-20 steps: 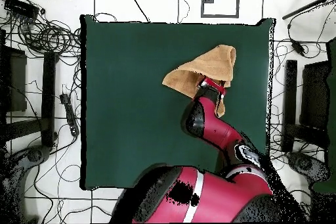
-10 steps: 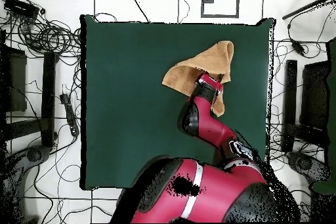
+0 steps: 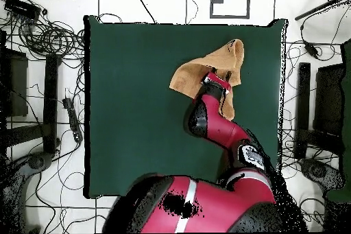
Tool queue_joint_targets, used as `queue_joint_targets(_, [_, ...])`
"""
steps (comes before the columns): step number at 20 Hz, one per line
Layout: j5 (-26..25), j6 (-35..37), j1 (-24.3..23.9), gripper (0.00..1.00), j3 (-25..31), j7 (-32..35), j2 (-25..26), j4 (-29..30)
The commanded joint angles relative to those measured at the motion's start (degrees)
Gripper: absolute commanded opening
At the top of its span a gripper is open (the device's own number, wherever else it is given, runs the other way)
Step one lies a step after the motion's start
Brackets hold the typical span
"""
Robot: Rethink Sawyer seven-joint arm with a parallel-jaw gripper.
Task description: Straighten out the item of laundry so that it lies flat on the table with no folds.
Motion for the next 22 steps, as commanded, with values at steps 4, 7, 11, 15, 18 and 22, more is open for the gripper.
queue_joint_targets(4, [0.8, 46.6, 6.2, 1.00, -5.3, -2.5, -5.8, -8.1])
queue_joint_targets(7, [-2.0, 51.5, 5.2, 1.00, -3.3, -2.1, -4.2, -11.6])
queue_joint_targets(11, [-4.3, 46.6, 4.0, 1.00, -1.0, 0.2, -2.6, -13.2])
queue_joint_targets(15, [-6.8, 26.5, 5.7, 1.00, -3.8, 6.8, 0.3, -15.7])
queue_joint_targets(18, [-3.2, 8.6, 7.6, 1.00, -7.7, 9.2, 5.0, -17.3])
queue_joint_targets(22, [0.1, 0.0, 7.0, 1.00, -7.0, 7.9, 8.6, -18.1])
